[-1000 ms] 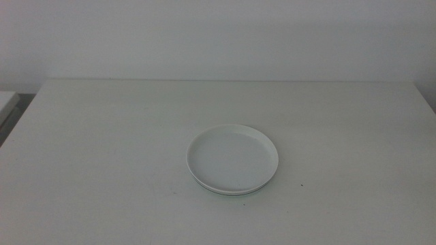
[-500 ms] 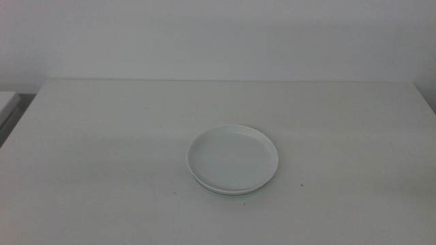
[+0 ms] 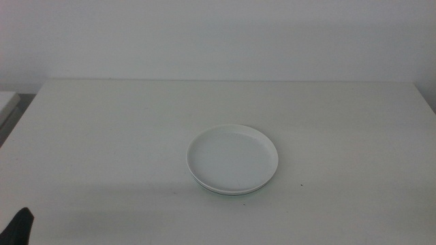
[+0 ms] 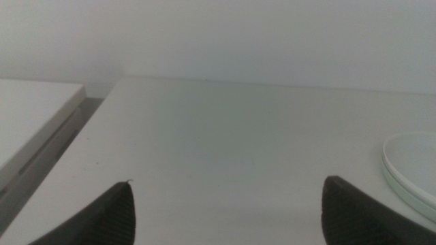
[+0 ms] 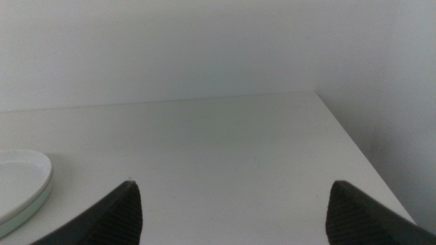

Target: Stack the three bowls on top of each other.

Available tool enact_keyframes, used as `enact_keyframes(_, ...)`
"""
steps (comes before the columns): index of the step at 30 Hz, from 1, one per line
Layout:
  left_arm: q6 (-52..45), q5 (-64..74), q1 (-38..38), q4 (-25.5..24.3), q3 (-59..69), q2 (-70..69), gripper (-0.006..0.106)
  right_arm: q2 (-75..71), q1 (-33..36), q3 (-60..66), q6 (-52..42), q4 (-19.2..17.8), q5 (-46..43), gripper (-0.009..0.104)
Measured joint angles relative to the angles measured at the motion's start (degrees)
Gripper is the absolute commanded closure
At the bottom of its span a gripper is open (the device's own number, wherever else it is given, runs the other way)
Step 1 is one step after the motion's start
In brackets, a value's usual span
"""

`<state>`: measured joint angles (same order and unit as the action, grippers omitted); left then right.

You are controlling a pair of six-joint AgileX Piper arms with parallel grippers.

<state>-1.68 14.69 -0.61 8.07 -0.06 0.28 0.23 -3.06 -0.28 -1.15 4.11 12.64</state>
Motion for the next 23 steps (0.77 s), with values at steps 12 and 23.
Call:
enact_keyframes(12,0.0,-3.0,0.0,-0.6,0.0,0.0,0.007,0.0,0.0,0.1,0.0,-0.8,-0.1,0.002)
enact_keyframes(23,0.0,-4.4,-0.5,-0.6,0.0,0.0,0.007,0.0,0.0,0.1,0.0,-0.8,-0.1,0.002)
